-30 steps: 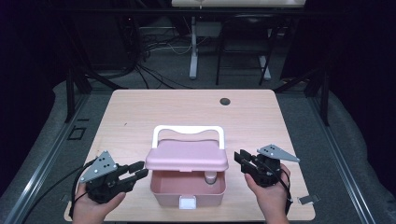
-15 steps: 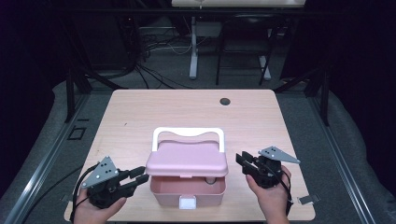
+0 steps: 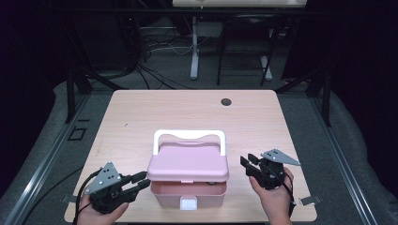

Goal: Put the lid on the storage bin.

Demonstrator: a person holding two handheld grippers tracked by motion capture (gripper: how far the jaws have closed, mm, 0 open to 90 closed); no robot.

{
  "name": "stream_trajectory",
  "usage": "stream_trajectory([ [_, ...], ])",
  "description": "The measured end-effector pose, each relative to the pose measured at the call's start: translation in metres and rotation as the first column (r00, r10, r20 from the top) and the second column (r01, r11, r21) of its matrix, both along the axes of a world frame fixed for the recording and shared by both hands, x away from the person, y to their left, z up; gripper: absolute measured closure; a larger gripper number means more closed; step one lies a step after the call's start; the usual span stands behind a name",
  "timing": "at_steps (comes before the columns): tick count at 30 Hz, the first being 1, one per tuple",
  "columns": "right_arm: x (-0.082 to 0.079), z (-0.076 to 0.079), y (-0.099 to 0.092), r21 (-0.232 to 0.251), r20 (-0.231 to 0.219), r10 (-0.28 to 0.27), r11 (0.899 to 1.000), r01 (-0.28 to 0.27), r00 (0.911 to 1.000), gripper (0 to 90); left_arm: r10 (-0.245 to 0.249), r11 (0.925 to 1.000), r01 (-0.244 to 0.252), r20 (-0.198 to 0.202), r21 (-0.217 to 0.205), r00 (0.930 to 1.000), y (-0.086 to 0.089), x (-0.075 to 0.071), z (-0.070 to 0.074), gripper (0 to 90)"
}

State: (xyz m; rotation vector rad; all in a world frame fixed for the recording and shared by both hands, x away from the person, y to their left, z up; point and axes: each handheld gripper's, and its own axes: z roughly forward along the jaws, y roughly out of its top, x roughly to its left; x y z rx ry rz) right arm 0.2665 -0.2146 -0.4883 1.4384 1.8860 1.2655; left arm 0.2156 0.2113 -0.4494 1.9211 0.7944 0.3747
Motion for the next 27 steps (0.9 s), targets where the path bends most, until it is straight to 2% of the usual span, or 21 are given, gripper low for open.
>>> stream_trajectory([
  [3, 0.001, -0.004, -0.002, -0.013, -0.001, -0.002, 1.000, 0.002, 1.0000, 60.5, 0.006, 1.0000, -0.006, 0.001, 0.000, 1.0000, 0.000, -0.001, -0.003, 70.1],
  [12, 0.001, -0.013, -0.004, -0.032, -0.003, -0.011, 0.999, 0.011, 0.9999, 58.8, 0.002, 1.0000, -0.002, -0.003, 0.007, 1.0000, 0.000, -0.003, -0.008, 70.0],
  [18, 0.000, -0.015, -0.005, -0.024, 0.001, -0.016, 1.000, 0.016, 0.9999, 58.3, 0.012, 0.9999, -0.012, 0.002, 0.009, 0.9999, -0.001, -0.005, -0.011, 70.0],
  [27, 0.002, -0.021, -0.003, -0.031, 0.006, -0.016, 0.999, 0.016, 0.9999, 54.1, 0.015, 0.9998, -0.015, -0.015, 0.011, 0.9998, -0.001, -0.007, -0.019, 69.4],
])
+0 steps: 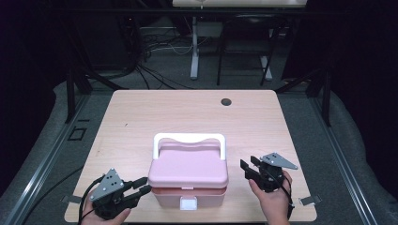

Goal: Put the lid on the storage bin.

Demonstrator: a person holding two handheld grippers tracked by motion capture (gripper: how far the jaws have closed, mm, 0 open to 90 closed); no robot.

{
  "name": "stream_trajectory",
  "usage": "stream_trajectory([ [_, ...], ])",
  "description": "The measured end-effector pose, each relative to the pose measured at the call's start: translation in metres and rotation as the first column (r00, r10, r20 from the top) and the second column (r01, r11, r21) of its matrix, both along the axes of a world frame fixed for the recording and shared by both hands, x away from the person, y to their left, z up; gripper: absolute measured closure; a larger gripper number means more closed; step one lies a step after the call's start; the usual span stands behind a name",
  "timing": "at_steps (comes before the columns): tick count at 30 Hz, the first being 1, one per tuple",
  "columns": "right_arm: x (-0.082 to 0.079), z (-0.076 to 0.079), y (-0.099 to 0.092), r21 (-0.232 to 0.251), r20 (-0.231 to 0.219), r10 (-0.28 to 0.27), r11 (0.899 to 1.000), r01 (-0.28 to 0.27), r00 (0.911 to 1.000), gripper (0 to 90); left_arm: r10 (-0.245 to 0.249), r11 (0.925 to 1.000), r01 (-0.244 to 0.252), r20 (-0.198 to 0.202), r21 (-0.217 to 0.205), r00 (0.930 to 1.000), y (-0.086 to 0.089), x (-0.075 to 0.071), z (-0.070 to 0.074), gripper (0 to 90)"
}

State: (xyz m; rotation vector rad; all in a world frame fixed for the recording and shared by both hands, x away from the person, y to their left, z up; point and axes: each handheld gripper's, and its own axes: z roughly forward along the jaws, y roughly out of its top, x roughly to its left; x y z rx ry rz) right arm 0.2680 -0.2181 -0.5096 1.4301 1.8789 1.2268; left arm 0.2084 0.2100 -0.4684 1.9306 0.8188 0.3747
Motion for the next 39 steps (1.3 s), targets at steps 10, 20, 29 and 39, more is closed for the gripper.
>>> stream_trajectory([
  [10, 0.000, -0.002, 0.000, 0.000, 0.003, -0.003, 1.000, 0.003, 1.0000, 53.5, -0.004, 0.9998, 0.004, -0.008, 0.017, 1.0000, 0.000, -0.002, -0.006, 69.4],
  [20, 0.001, -0.003, -0.001, 0.006, 0.002, -0.008, 1.000, 0.008, 1.0000, 53.4, -0.009, 0.9995, 0.009, -0.010, 0.031, 0.9999, 0.000, -0.003, -0.011, 69.4],
  [29, 0.001, -0.004, -0.001, 0.003, -0.001, -0.007, 1.000, 0.007, 1.0000, 53.2, -0.008, 0.9994, 0.009, -0.019, 0.035, 0.9998, 0.001, -0.004, -0.014, 69.4],
  [39, 0.001, -0.005, 0.000, 0.017, 0.000, -0.005, 1.000, 0.005, 1.0000, 53.0, -0.007, 0.9992, 0.008, -0.033, 0.040, 0.9994, 0.004, -0.006, -0.018, 69.4],
])
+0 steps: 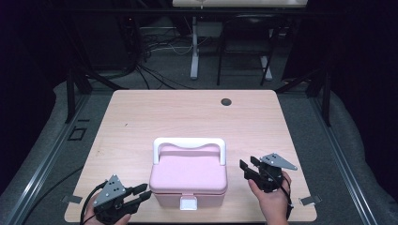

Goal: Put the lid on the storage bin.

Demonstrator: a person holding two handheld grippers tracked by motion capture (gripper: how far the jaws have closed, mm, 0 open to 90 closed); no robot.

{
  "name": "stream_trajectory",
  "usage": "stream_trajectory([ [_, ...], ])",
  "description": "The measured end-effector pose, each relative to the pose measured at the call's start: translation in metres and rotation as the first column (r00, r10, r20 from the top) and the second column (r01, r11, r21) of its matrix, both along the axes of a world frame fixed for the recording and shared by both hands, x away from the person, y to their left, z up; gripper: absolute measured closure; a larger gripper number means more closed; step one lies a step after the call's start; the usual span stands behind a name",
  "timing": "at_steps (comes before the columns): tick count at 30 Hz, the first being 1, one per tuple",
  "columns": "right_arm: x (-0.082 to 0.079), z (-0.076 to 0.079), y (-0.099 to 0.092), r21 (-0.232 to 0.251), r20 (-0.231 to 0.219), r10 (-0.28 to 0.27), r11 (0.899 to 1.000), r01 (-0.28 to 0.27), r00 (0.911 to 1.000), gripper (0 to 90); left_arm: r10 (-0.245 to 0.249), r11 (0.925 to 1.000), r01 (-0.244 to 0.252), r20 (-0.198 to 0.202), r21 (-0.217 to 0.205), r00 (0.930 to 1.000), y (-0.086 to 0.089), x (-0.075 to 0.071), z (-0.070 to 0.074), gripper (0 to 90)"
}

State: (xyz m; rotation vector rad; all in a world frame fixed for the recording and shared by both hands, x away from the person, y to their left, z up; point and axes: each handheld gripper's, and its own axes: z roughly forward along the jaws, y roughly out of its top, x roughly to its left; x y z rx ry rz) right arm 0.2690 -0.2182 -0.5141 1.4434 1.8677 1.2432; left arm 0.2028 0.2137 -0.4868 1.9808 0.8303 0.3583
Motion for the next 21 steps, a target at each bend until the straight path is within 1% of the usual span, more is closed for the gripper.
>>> stream_trajectory([
  [1, -0.0001, 0.0000, 0.0000, 0.001, 0.000, -0.001, 1.000, 0.001, 1.0000, 52.9, 0.003, 1.0000, -0.003, -0.003, -0.009, 1.0000, -0.0002, -0.0002, -0.0008, 69.4],
  [5, -0.0001, 0.0000, 0.0000, 0.003, 0.001, -0.001, 1.000, 0.001, 1.0000, 52.6, 0.002, 1.0000, -0.002, -0.005, -0.003, 1.0000, 0.0008, -0.0003, -0.0019, 69.4],
  [7, 0.0000, 0.0002, -0.0001, 0.006, 0.001, 0.000, 1.000, 0.000, 1.0000, 52.6, 0.005, 0.9999, -0.005, -0.010, -0.012, 0.9999, 0.0006, -0.0007, -0.0026, 69.4],
  [12, -0.0001, 0.0003, -0.0006, 0.007, 0.002, -0.002, 1.000, 0.002, 1.0000, 52.5, -0.001, 1.0000, 0.001, -0.014, 0.003, 0.9999, 0.0021, 0.0001, -0.0029, 69.4],
  [14, -0.0004, 0.0007, -0.0011, 0.011, 0.008, -0.003, 1.000, 0.003, 1.0000, 52.5, 0.005, 1.0000, -0.005, -0.020, -0.004, 0.9998, 0.0020, -0.0002, -0.0034, 69.4],
  [16, -0.0004, 0.0008, -0.0016, 0.009, 0.009, -0.006, 1.000, 0.006, 0.9999, 52.5, 0.001, 1.0000, -0.001, -0.015, 0.006, 0.9999, 0.0027, 0.0001, -0.0038, 69.4],
  [18, -0.0004, 0.0008, -0.0017, 0.009, 0.008, -0.007, 1.000, 0.007, 0.9999, 52.5, 0.005, 1.0000, -0.005, -0.020, -0.001, 0.9998, 0.0026, -0.0003, -0.0043, 69.4],
  [21, -0.0005, 0.0008, -0.0017, 0.007, 0.008, -0.008, 1.000, 0.008, 0.9999, 52.5, 0.007, 1.0000, -0.007, -0.022, 0.004, 0.9997, 0.0032, -0.0005, -0.0051, 69.5],
])
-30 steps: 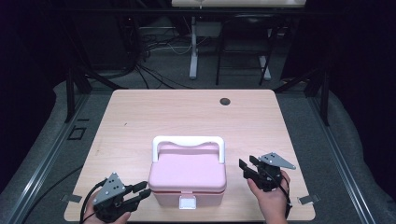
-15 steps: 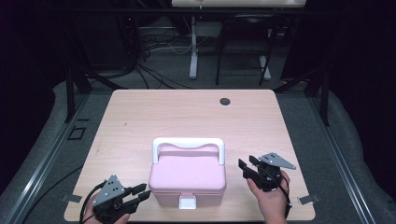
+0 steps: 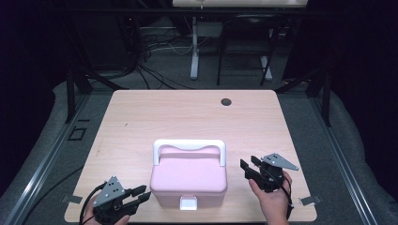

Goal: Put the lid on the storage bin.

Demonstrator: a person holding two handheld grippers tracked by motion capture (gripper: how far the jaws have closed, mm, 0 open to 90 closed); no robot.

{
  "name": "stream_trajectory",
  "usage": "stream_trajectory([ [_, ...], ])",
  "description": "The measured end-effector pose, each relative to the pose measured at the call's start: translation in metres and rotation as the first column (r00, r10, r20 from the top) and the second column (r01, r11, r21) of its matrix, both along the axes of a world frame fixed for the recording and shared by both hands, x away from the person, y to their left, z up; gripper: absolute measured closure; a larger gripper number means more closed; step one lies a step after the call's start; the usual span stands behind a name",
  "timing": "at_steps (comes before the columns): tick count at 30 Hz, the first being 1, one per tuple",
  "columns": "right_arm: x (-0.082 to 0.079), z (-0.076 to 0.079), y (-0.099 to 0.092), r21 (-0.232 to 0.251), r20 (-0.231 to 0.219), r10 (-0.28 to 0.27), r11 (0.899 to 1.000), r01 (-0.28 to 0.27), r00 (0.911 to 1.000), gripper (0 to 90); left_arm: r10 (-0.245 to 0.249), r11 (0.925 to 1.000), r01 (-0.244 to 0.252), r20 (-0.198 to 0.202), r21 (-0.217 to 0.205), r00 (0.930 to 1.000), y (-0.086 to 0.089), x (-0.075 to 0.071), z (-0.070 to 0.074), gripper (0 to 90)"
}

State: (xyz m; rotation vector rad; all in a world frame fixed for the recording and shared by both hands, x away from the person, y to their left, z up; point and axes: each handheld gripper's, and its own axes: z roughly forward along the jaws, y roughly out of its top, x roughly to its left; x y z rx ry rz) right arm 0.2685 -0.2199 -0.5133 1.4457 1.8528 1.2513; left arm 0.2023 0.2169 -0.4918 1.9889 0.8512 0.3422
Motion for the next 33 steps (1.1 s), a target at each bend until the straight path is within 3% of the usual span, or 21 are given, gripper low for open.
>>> stream_trajectory([
  [14, 0.000, 0.000, -0.002, -0.001, 0.008, -0.010, 1.000, 0.010, 0.9999, 52.5, 0.019, 0.9998, -0.019, -0.001, 0.004, 0.9998, 0.004, 0.004, -0.003, 64.9],
  [33, -0.001, -0.004, -0.001, -0.012, 0.013, -0.008, 1.000, 0.009, 0.9999, 52.2, 0.127, 0.9919, -0.127, -0.006, -0.009, 0.9919, 0.018, 0.022, -0.017, 54.5],
])
